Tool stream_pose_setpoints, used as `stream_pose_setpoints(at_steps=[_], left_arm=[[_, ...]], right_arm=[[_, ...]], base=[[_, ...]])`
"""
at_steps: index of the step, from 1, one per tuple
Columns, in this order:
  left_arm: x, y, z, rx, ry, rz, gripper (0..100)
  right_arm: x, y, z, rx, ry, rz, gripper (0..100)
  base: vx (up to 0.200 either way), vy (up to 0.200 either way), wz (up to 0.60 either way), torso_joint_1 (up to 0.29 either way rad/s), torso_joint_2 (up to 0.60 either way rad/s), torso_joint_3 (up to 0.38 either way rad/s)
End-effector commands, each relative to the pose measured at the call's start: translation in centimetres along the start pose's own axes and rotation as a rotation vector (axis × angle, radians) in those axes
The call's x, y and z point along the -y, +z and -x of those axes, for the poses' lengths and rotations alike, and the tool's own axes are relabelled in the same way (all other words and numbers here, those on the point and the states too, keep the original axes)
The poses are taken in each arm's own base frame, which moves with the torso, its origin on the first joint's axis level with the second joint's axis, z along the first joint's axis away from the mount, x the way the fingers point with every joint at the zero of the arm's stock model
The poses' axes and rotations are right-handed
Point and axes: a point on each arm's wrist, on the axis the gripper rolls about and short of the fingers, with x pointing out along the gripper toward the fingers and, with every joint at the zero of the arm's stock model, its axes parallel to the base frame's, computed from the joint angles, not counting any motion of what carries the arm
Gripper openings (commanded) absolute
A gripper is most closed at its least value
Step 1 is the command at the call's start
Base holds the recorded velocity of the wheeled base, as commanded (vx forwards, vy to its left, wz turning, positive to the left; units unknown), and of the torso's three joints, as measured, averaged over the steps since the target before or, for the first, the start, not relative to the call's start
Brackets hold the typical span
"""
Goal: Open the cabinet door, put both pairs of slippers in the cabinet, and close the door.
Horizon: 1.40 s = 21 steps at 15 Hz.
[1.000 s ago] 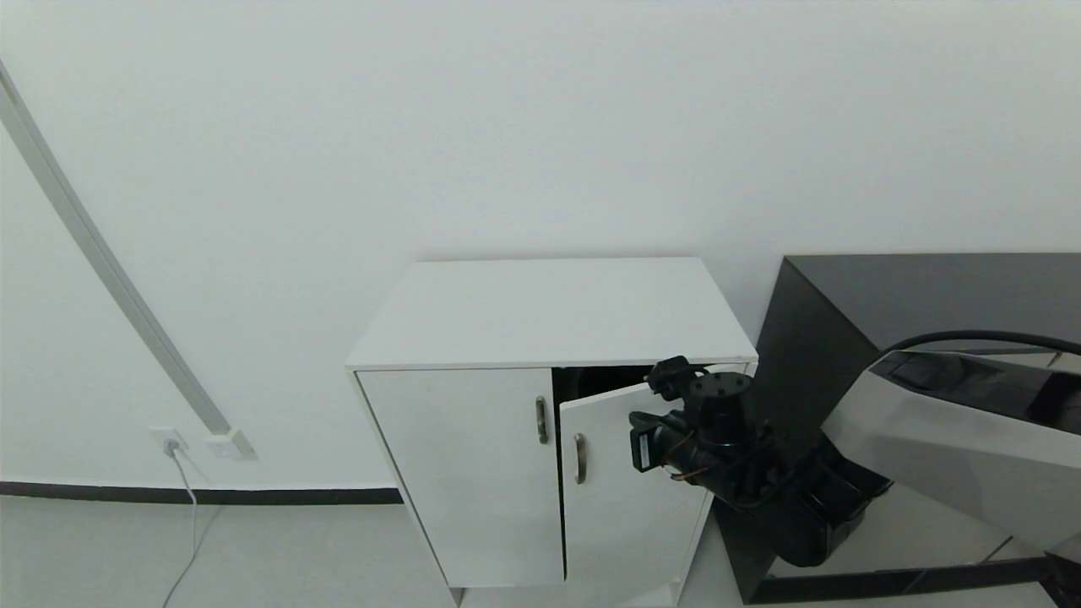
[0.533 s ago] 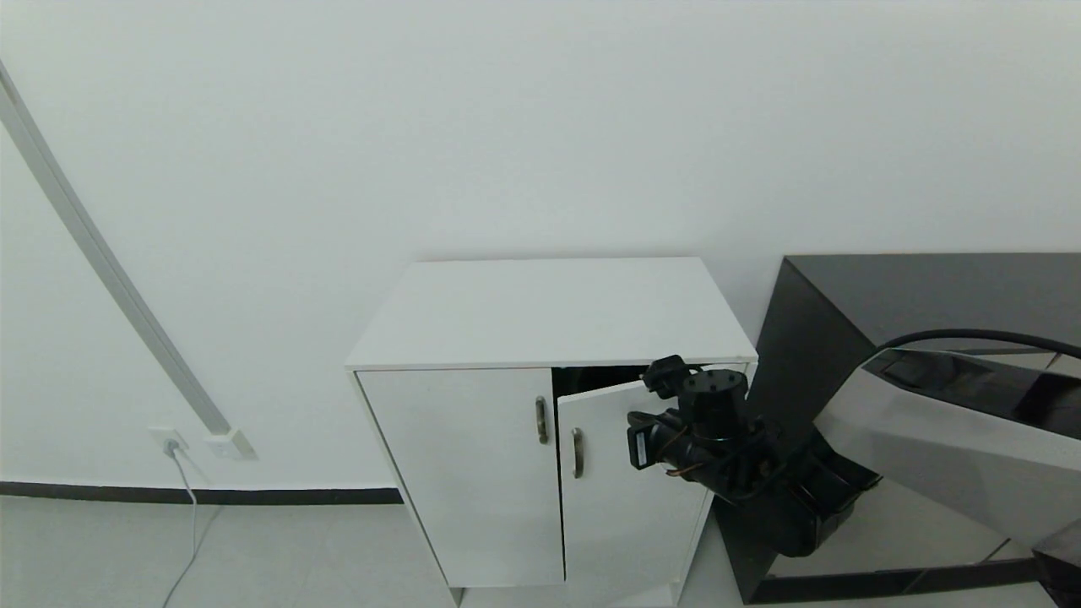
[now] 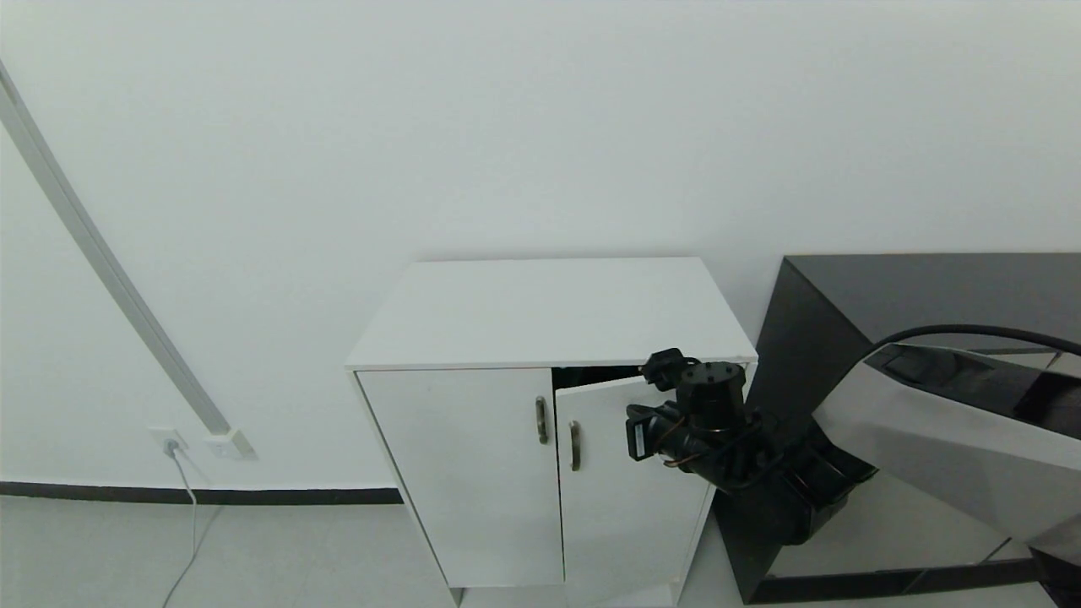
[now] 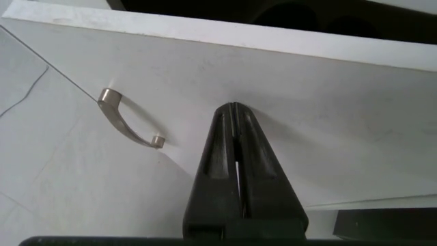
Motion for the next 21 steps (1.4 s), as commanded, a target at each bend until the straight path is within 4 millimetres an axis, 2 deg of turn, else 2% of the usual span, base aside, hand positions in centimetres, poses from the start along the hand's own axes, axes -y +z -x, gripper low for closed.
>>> stream_pose_setpoints(at_steps=[1,21], left_arm=[[0.0,0.0,0.0,-0.001,0.000,0.000,0],[0.0,0.0,0.0,-0.001,0.000,0.000,0]], right_arm=[[0.0,0.2,-0.2,0.006,-0.001,-0.001,0],[0.4,1.2,-1.6,0.019,-0.019,-0.005,0]], base=[[0.000,0.000,0.00,0.000,0.00,0.000],[0.000,0.000,0.00,0.000,0.00,0.000]])
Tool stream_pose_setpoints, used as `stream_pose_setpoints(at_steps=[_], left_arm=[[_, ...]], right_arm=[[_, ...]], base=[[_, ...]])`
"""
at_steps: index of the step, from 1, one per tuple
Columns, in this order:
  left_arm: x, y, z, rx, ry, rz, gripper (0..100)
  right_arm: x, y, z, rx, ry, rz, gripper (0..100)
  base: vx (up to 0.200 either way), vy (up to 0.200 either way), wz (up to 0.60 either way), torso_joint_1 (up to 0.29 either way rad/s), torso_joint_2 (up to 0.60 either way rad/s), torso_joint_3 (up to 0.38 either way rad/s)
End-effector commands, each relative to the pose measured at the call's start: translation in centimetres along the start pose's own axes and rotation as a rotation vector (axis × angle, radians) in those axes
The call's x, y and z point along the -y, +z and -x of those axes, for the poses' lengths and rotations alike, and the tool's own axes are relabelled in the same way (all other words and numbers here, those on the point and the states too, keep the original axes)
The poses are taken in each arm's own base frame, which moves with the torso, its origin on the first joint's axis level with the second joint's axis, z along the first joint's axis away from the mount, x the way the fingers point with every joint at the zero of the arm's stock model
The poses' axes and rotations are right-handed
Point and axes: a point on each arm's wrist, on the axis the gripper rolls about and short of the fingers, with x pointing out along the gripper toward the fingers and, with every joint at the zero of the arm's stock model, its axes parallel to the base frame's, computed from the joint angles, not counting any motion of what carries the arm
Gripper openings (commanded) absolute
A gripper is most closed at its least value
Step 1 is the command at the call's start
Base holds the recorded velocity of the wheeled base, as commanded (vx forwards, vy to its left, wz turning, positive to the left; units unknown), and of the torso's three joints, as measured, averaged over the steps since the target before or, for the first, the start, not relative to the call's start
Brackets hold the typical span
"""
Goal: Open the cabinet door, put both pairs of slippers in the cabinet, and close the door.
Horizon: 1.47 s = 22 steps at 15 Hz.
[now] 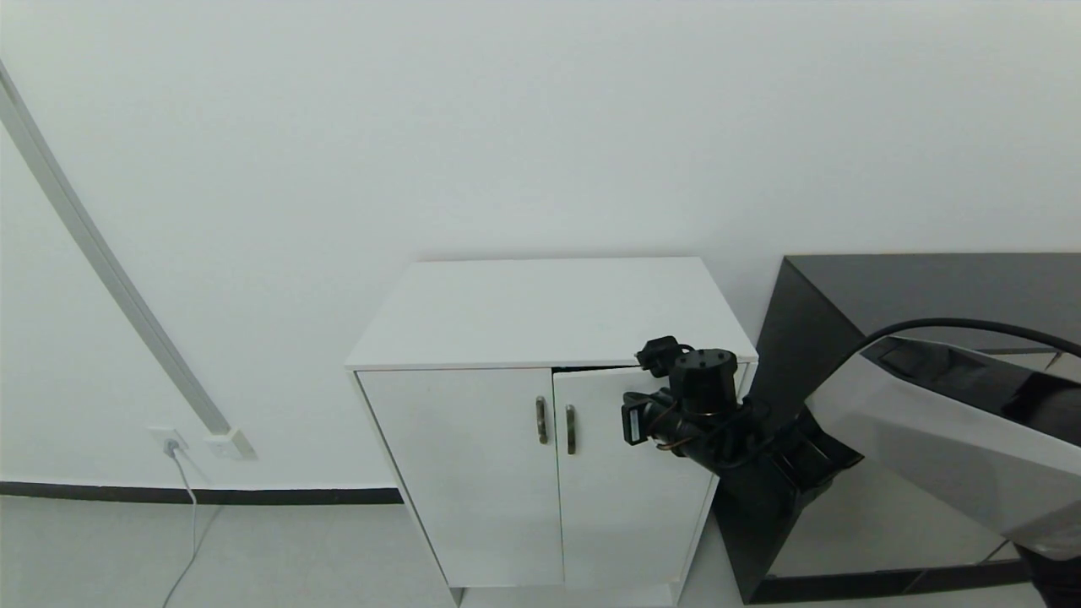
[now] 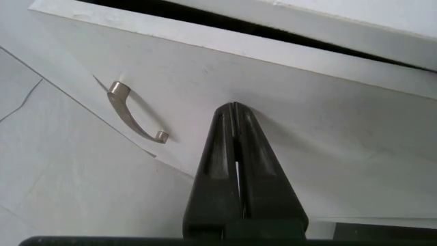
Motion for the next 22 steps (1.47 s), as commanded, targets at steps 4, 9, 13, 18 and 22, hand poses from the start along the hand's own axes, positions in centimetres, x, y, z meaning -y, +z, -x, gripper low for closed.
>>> stream_pose_setpoints(at_steps=[4,9,13,18,22], left_arm=[[0.00,0.00,-0.01,-0.001,0.000,0.000,0],[0.00,0.00,-0.01,-0.001,0.000,0.000,0],[0.00,0.00,-0.01,-0.001,0.000,0.000,0],[0.00,0.00,-0.01,-0.001,0.000,0.000,0],[0.00,0.00,-0.01,-0.001,0.000,0.000,0]], right_arm=[[0.14,0.14,-0.33,0.005,-0.003,-0.002,0],[0.35,0.39,-0.81,0.007,-0.010,-0.004,0],[0.34,0.47,-0.84,0.010,-0.010,-0.004,0],[0.59,0.68,-1.04,0.012,-0.016,-0.006,0],[0.66,0.58,-1.06,0.009,-0.017,-0.006,0]], base=[[0.000,0.000,0.00,0.000,0.00,0.000],[0.000,0.000,0.00,0.000,0.00,0.000],[0.000,0.000,0.00,0.000,0.00,0.000],[0.000,0.000,0.00,0.000,0.00,0.000],[0.000,0.000,0.00,0.000,0.00,0.000]])
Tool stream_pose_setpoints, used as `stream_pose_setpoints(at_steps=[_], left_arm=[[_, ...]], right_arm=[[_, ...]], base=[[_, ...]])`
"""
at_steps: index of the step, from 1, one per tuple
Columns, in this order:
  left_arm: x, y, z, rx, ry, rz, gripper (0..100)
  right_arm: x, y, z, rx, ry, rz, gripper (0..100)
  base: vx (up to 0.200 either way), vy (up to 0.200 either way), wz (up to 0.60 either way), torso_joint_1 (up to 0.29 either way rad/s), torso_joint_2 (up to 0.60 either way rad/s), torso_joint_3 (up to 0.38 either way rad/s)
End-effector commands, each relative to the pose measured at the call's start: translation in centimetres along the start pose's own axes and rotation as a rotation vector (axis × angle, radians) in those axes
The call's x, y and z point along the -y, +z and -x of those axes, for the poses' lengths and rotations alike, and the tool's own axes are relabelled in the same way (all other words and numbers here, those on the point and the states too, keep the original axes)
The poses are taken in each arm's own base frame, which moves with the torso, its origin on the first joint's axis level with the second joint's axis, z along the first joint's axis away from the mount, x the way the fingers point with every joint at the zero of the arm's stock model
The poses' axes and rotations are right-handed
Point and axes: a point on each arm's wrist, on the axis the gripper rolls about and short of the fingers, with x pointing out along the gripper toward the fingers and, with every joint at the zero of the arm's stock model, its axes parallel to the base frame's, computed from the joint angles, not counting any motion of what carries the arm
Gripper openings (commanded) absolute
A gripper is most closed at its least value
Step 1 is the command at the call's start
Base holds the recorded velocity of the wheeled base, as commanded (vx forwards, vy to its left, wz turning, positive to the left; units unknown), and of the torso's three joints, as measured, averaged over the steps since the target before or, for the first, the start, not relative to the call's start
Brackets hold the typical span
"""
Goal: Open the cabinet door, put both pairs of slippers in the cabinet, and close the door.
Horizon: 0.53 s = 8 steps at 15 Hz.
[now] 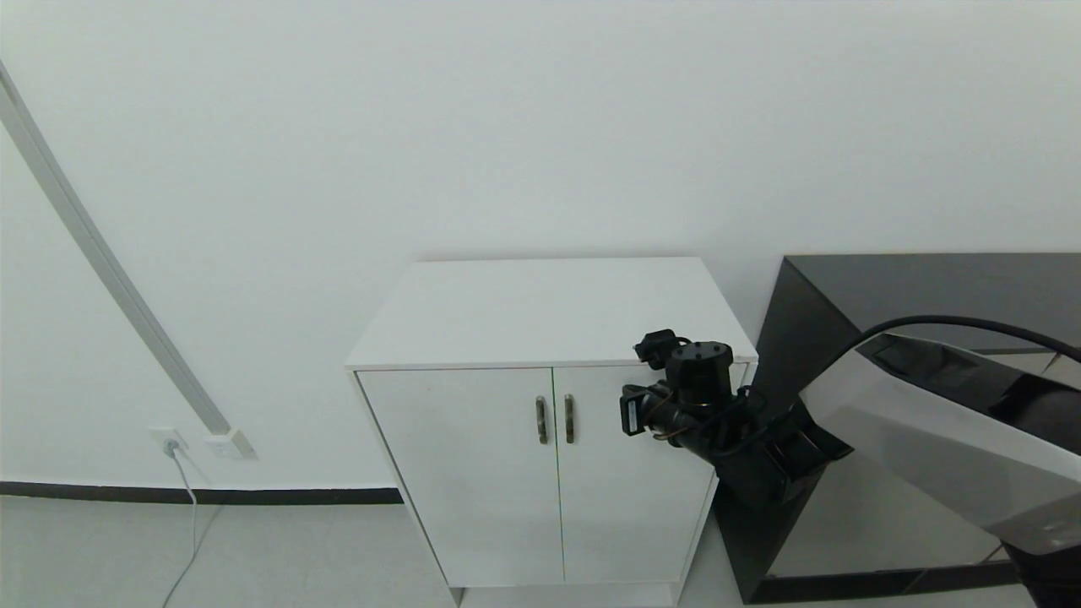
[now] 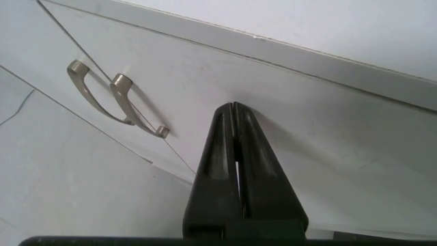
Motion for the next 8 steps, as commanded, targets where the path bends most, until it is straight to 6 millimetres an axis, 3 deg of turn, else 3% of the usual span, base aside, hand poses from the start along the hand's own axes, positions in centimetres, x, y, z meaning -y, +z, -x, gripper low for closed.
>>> stream_pose_setpoints(at_steps=[1,5,8], left_arm=[[0.0,0.0,0.0,-0.001,0.000,0.000,0],[0.0,0.0,0.0,-0.001,0.000,0.000,0],[0.0,0.0,0.0,-0.001,0.000,0.000,0]], right_arm=[[0.0,0.1,0.3,0.000,-0.001,0.000,0],[-0.3,0.5,3.9,0.002,0.013,0.004,0],[0.4,1.9,8.9,0.036,0.010,-0.001,0]], base=[[0.000,0.000,0.00,0.000,0.00,0.000],[0.000,0.000,0.00,0.000,0.00,0.000],[0.000,0.000,0.00,0.000,0.00,0.000]])
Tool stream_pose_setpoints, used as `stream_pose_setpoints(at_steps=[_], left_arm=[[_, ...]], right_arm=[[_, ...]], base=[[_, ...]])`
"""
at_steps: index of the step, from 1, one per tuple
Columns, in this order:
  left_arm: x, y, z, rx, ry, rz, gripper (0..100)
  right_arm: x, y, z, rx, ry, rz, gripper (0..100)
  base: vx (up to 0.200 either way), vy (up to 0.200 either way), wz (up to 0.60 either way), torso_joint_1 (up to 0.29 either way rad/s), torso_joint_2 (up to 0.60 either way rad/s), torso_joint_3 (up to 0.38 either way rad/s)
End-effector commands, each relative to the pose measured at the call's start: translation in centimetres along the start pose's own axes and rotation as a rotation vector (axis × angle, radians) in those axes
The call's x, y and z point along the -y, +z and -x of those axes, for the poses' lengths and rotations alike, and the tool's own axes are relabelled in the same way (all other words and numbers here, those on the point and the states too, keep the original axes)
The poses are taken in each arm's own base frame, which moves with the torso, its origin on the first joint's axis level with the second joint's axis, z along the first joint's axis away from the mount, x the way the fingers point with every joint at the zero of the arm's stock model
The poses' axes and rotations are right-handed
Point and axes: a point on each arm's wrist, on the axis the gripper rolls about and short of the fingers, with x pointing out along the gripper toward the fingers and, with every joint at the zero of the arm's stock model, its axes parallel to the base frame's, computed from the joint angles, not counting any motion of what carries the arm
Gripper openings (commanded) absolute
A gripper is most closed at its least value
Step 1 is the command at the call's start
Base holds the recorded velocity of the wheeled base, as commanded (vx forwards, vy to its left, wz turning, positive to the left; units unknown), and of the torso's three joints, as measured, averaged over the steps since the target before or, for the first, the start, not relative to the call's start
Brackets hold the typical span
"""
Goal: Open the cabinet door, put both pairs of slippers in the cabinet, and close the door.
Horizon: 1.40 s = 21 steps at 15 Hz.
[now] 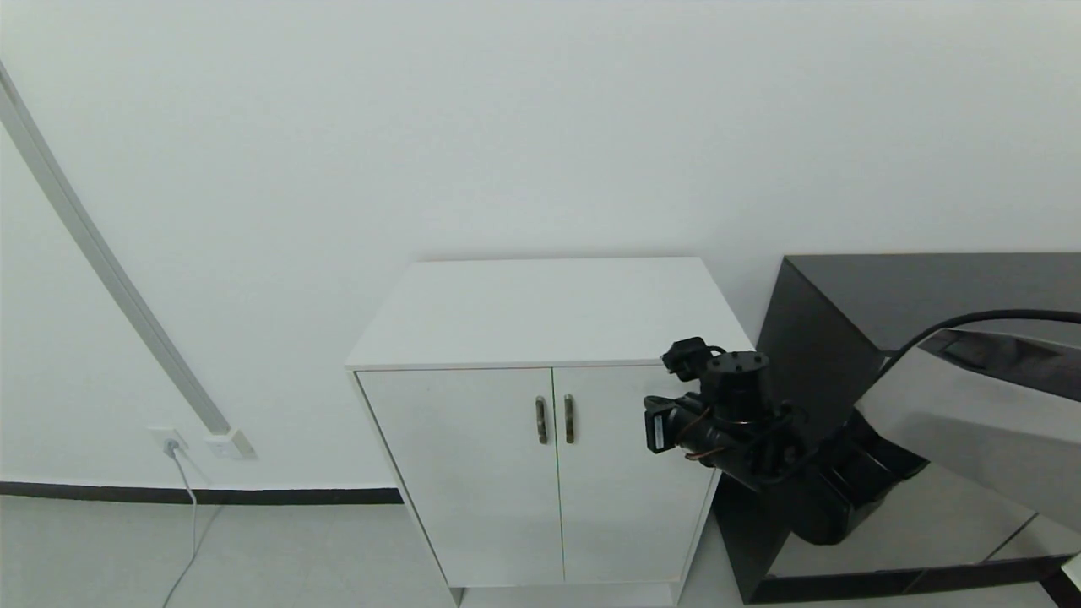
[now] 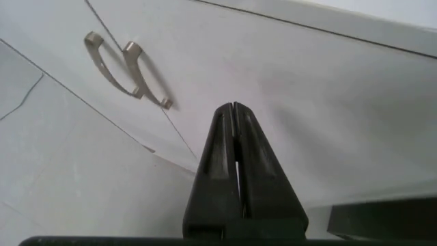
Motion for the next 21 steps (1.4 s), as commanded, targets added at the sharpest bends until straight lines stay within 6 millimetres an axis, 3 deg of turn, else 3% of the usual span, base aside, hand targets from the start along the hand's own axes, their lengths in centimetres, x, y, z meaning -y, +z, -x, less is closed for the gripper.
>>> stream_pose_setpoints(at_steps=[1,5,8,12,15,18,21], left_arm=[[0.0,0.0,0.0,-0.001,0.000,0.000,0],[0.0,0.0,0.0,-0.001,0.000,0.000,0],[0.0,0.0,0.0,-0.001,0.000,0.000,0],[0.0,0.0,0.0,-0.001,0.000,0.000,0],[0.0,0.0,0.0,-0.001,0.000,0.000,0],[0.0,0.0,0.0,-0.001,0.000,0.000,0],[0.0,0.0,0.0,-0.001,0.000,0.000,0]], right_arm=[[0.8,2.3,4.9,0.055,-0.006,-0.009,0],[4.0,3.0,10.3,0.093,-0.089,-0.036,0],[8.1,3.2,14.1,0.112,-0.231,-0.072,0],[12.9,2.0,17.8,0.093,-0.434,-0.127,0],[15.2,0.6,20.8,0.069,-0.568,-0.167,0],[15.2,-0.4,23.7,0.068,-0.636,-0.186,0],[13.6,-1.1,26.5,0.092,-0.642,-0.173,0]], base=[[0.000,0.000,0.00,0.000,0.00,0.000],[0.000,0.000,0.00,0.000,0.00,0.000],[0.000,0.000,0.00,0.000,0.00,0.000],[0.000,0.000,0.00,0.000,0.00,0.000],[0.000,0.000,0.00,0.000,0.00,0.000],[0.000,0.000,0.00,0.000,0.00,0.000],[0.000,0.000,0.00,0.000,0.00,0.000]])
